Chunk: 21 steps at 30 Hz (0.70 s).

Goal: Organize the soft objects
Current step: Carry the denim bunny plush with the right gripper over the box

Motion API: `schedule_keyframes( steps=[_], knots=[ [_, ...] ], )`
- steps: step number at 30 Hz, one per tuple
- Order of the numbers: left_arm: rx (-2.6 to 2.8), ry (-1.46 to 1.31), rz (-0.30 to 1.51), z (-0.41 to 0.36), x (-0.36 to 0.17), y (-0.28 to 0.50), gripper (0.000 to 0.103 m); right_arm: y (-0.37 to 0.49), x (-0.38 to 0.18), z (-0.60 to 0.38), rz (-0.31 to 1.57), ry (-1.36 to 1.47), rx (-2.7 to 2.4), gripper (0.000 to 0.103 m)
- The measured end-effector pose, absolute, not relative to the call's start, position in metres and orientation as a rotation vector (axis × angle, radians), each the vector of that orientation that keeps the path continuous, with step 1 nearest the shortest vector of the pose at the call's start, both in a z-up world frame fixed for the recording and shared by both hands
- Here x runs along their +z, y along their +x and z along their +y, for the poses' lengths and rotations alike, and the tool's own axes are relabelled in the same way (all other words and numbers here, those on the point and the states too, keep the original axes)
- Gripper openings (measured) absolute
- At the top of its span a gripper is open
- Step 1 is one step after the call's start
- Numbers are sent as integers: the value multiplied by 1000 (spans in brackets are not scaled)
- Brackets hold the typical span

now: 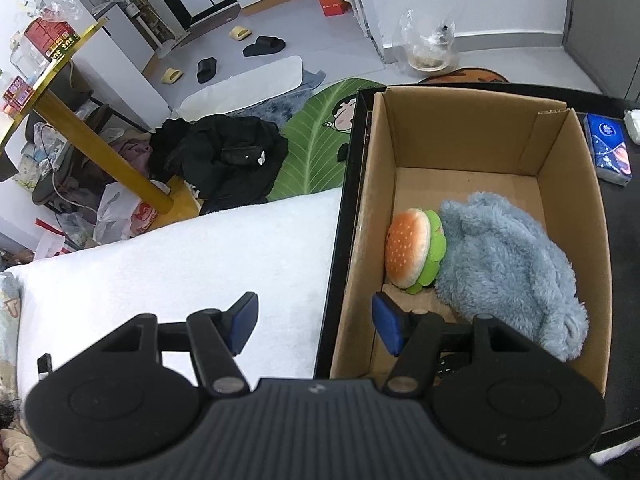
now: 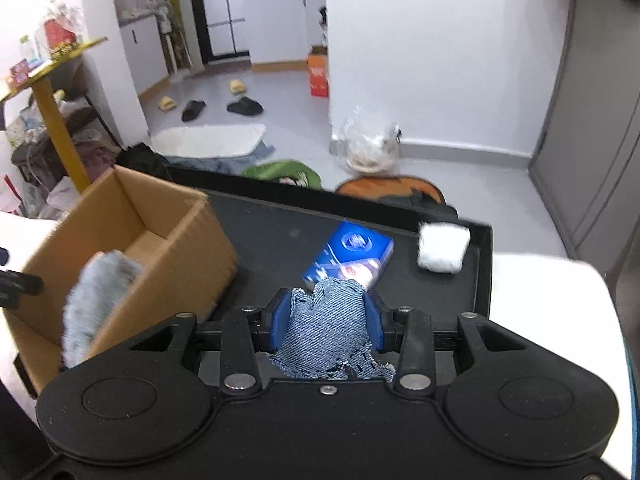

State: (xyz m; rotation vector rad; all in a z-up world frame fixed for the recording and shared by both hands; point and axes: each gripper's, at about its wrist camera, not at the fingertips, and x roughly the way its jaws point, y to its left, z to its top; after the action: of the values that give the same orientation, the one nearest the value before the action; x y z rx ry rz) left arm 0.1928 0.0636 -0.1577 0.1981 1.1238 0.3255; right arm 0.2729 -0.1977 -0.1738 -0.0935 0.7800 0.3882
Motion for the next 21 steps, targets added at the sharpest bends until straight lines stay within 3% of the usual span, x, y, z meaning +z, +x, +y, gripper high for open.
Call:
schedule_keyframes(
  steps=[21],
  knots=[
    [234,67,1099,79,-152,186,60,267,-127,-134,669,-119,538,40]
  ],
)
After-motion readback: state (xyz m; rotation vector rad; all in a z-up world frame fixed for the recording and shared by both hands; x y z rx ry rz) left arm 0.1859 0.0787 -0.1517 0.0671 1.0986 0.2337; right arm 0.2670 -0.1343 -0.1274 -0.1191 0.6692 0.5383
